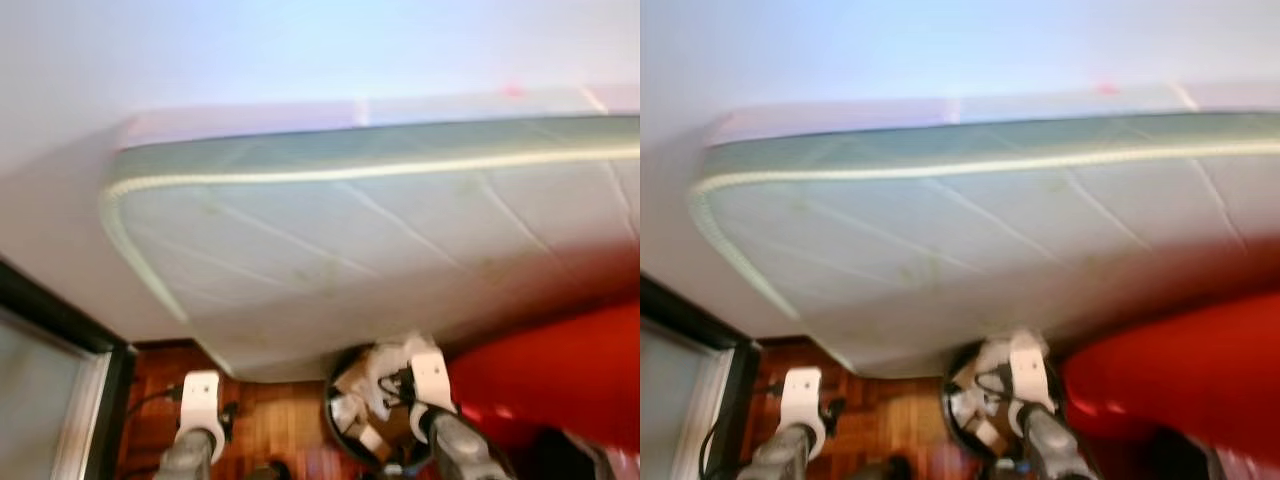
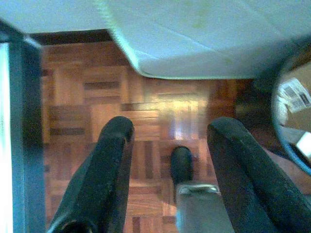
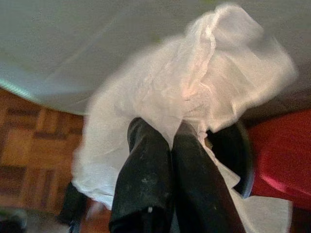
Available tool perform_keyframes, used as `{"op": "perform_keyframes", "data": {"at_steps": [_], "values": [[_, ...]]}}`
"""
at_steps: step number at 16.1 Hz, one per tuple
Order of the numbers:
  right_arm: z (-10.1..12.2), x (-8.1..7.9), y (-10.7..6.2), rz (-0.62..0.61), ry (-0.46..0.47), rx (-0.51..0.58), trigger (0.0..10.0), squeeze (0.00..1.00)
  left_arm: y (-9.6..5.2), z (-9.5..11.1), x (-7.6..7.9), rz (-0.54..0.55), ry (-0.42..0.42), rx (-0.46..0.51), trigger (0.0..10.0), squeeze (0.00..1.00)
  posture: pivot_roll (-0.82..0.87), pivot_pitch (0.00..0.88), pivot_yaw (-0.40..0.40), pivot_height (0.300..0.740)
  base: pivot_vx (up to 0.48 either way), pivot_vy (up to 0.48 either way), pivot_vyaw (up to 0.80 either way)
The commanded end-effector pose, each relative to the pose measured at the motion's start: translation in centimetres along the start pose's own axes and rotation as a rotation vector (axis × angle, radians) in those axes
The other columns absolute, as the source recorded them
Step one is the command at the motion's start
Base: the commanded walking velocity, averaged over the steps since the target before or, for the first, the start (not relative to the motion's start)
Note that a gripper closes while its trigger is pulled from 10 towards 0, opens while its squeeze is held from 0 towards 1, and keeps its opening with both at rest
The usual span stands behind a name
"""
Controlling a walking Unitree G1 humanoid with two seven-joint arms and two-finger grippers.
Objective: Clean up the room
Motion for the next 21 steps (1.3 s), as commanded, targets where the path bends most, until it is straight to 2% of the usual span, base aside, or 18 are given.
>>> {"op": "perform_keyframes", "data": {"at_steps": [1, 5, 10, 15, 18, 21], "values": [[-2.3, -0.1, -0.7, -0.001, 0.033, -0.059, 10.0, 0.0, -0.3, -1.0, 0.3, -0.011, -0.021, -0.021, 10.0, 0.0, -0.03, 0.247, -0.036, 0.74, 0.0, 0.0, 0.0], [-2.3, -0.4, -0.8, 0.019, 0.034, -0.044, 10.0, 0.0, 0.4, 2.8, 1.6, -0.051, -0.032, 0.092, 10.0, 0.0, -0.03, 0.26, -0.04, 0.74, 0.0, 0.0, 0.0], [-2.7, -0.4, -0.9, 0.018, 0.024, -0.057, 10.0, 0.0, 0.5, 3.4, 2.0, -0.063, -0.037, 0.115, 10.0, 0.0, -0.02, 0.271, -0.039, 0.74, 0.0, 0.0, 0.0], [-3.4, -0.4, -1.1, 0.02, 0.017, -0.078, 10.0, 0.0, 0.4, 3.7, 2.2, -0.071, -0.041, 0.135, 10.0, 0.0, -0.01, 0.284, -0.041, 0.701, 0.0, 0.0, 0.0], [-3.5, -0.4, -1.2, 0.022, 0.011, -0.078, 10.0, 0.0, 0.5, 4.7, 2.6, -0.085, -0.045, 0.17, 10.0, 0.0, -0.01, 0.287, -0.043, 0.683, 0.0, 0.0, 0.0], [-3.6, -0.4, -1.3, 0.022, 0.01, -0.073, 10.0, 0.0, 0.5, 5.7, 3.1, -0.098, -0.053, 0.206, 10.0, 0.0, -0.01, 0.293, -0.048, 0.683, 0.0, 0.0, 0.0]]}}
Point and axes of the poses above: a point about 5 cm out from each wrist's last joint towards the gripper, its own y axis pointing out of the wrist towards the gripper, its own z axis along the axis of the wrist's last joint, x = y × z, the point moved 6 cm from there along y, pointing out of the wrist towards the gripper, and after that the axes turned 2 degrees about -y, right-handed, at the moved point
